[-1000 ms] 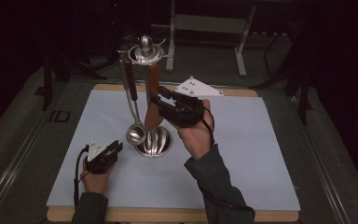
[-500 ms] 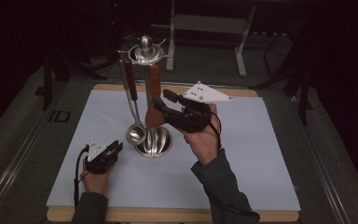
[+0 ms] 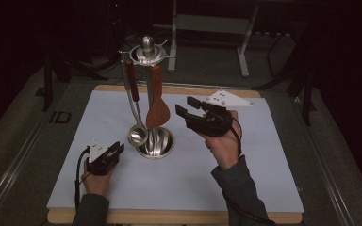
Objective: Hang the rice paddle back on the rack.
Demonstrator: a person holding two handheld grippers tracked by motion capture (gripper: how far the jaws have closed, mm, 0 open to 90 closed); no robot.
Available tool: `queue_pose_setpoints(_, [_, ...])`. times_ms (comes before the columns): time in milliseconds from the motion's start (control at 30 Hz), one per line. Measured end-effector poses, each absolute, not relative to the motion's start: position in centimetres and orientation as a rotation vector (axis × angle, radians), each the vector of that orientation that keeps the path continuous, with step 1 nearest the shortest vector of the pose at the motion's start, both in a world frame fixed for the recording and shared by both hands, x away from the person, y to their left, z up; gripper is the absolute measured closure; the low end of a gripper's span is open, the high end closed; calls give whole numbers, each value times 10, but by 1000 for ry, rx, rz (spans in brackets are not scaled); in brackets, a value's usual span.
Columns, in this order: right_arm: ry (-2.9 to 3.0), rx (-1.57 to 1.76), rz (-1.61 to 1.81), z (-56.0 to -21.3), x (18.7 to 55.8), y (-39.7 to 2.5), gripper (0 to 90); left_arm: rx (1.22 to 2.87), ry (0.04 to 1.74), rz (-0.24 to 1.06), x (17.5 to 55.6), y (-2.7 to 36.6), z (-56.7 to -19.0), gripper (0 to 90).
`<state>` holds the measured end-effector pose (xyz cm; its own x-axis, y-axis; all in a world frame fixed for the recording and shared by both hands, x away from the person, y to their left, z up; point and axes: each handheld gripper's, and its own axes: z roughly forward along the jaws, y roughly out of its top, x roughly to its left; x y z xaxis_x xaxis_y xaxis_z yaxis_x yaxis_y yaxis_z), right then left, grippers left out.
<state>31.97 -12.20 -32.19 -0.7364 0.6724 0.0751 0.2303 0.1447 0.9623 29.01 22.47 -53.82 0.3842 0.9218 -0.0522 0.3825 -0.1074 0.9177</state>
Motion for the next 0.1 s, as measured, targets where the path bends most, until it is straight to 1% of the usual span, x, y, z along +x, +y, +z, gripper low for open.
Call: queue_pose_setpoints(100, [2078, 889, 1570, -335, 321, -136, 498, 1680, 1165, 702, 290, 225, -538, 748])
